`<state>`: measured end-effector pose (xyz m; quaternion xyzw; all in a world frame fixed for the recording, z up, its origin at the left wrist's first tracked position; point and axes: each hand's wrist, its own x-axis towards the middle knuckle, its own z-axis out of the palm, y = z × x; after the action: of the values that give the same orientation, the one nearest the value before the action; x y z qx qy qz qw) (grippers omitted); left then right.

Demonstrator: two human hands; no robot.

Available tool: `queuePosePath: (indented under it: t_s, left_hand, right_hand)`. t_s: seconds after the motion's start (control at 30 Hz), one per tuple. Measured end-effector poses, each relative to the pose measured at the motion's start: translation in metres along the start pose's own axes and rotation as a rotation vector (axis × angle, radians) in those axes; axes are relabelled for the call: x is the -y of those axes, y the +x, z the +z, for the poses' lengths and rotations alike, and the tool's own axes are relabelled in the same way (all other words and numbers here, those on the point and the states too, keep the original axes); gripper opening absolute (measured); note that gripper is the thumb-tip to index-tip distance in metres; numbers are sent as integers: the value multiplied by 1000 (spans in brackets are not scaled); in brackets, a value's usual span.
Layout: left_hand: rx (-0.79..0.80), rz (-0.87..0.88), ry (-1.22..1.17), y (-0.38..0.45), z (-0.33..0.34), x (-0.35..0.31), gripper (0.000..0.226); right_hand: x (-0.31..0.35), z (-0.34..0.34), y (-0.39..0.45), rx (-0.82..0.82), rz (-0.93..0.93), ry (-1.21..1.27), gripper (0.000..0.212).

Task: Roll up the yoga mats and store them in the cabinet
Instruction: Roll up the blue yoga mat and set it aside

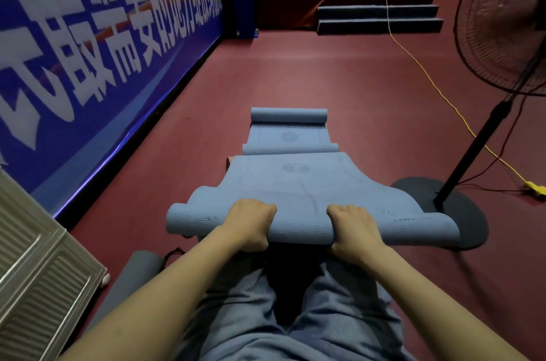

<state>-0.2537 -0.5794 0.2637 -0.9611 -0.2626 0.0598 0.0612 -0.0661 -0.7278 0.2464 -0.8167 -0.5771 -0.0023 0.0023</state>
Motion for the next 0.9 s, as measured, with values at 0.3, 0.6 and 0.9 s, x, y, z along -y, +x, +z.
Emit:
queuePosePath:
  t_s: [0.3,0.6,0.9]
  left_hand:
    - [-38,146,69,-80,2,-15,35]
    - [79,78,50,-104,3,-41,34]
    - [95,-21,-80,-92,13,-31,38]
  right_hand:
    - [15,16,-97,-124,-91,142,45]
    - [33,37,-129,-294,0,111,39]
    - [26,-9,-77,252,-47,36,39]
